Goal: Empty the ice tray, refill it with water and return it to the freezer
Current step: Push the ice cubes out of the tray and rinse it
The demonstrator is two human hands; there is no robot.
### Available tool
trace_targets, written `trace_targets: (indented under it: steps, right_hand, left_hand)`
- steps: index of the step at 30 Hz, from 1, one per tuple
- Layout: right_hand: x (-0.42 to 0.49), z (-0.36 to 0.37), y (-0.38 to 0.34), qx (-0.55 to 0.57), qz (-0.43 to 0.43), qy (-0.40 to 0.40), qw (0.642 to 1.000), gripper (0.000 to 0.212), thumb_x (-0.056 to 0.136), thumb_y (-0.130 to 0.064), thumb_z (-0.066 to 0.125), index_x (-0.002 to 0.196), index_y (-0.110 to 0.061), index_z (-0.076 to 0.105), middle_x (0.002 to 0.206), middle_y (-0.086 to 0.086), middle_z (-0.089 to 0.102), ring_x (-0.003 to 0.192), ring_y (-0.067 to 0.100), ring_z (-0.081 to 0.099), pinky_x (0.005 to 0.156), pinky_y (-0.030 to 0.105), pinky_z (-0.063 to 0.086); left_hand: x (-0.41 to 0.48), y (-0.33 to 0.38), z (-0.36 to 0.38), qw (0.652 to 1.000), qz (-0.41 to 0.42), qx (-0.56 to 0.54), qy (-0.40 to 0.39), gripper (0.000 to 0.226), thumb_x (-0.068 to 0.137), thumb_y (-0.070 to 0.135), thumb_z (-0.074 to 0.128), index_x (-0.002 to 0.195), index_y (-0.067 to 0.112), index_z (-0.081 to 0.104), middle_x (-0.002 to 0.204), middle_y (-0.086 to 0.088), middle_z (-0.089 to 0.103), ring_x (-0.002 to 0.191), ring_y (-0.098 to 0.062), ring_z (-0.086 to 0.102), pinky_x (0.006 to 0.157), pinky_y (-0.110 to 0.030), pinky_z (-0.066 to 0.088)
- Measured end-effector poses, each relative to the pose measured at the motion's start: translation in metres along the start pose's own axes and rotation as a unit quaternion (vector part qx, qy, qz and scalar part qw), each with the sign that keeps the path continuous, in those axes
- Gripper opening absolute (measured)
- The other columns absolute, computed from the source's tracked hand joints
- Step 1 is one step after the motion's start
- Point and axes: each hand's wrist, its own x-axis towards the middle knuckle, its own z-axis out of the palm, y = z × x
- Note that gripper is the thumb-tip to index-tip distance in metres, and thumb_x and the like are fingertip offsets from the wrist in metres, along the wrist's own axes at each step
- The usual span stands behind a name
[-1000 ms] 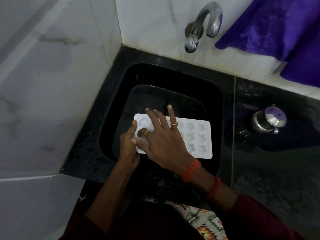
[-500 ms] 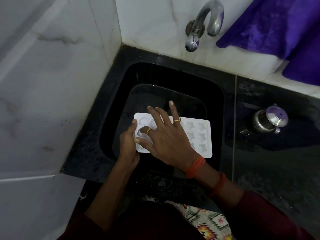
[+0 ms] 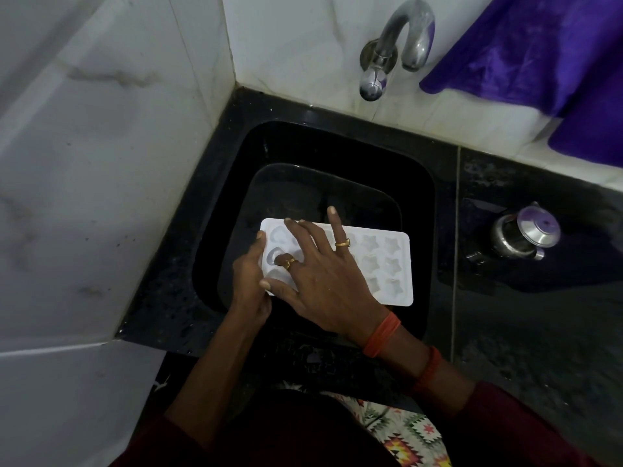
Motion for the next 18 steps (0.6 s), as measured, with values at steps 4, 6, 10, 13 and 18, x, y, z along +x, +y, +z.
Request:
trace_targets:
  steps: [4,6,10,13,18]
  right_hand:
    - [-0.0005,-0.0014,0.0014,0.01,0.002,0.015,1.0,0.059,0.099,-0.065,0.037,0.107,-0.022,0.076,0.146,0.014,0.053,0.138,0.027,0.047,0.125,0.057,0.003]
    - [0.0006,-0.0027,0.0027,0.017,0.004,0.025,1.0,0.058,0.1,-0.064,0.037,0.105,-0.021,0.076,0.146,0.014,0.053,0.138,0.026,0.046,0.124,0.057,0.004]
    - [0.0013,-0.0033,0.0026,0.015,0.009,0.007,1.0,0.061,0.101,-0.065,0.032,0.109,-0.023,0.075,0.148,0.011,0.052,0.14,0.024,0.044,0.125,0.057,0.002]
    - [0.0001,-0.0021,0.0018,0.003,0.014,-0.02,1.0,0.062,0.1,-0.067,0.028,0.114,-0.027,0.073,0.149,0.011,0.051,0.142,0.023,0.042,0.125,0.055,-0.002]
    - [0.0036,-0.0019,0.0055,0.011,0.022,0.009,1.0,0.057,0.101,-0.063,0.032,0.11,-0.027,0.075,0.148,0.011,0.052,0.139,0.023,0.044,0.124,0.057,0.002]
  left_hand:
    - [0.0008,0.0001,0.0007,1.0,-0.006,0.0,-0.007,0.05,0.104,0.049,0.046,0.1,0.008,0.075,0.109,-0.022,0.074,0.106,-0.04,0.071,0.097,-0.055,0.054]
    - [0.0013,-0.0004,0.0007,1.0,-0.006,-0.002,-0.006,0.052,0.103,0.051,0.047,0.109,0.007,0.073,0.109,-0.022,0.075,0.104,-0.039,0.072,0.088,-0.049,0.058]
    - [0.0026,-0.0028,0.0012,1.0,-0.004,0.001,-0.017,0.053,0.102,0.052,0.048,0.113,0.006,0.071,0.104,-0.017,0.077,0.099,-0.032,0.074,0.077,-0.039,0.058]
    - [0.0026,-0.0021,0.0024,1.0,-0.007,-0.01,-0.017,0.052,0.102,0.05,0.05,0.118,0.005,0.07,0.111,-0.019,0.075,0.104,-0.035,0.073,0.089,-0.047,0.057]
    - [0.0066,-0.0045,0.0017,1.0,0.0,0.005,0.002,0.044,0.1,0.051,0.052,0.099,0.014,0.076,0.097,-0.012,0.079,0.095,-0.03,0.076,0.078,-0.04,0.057]
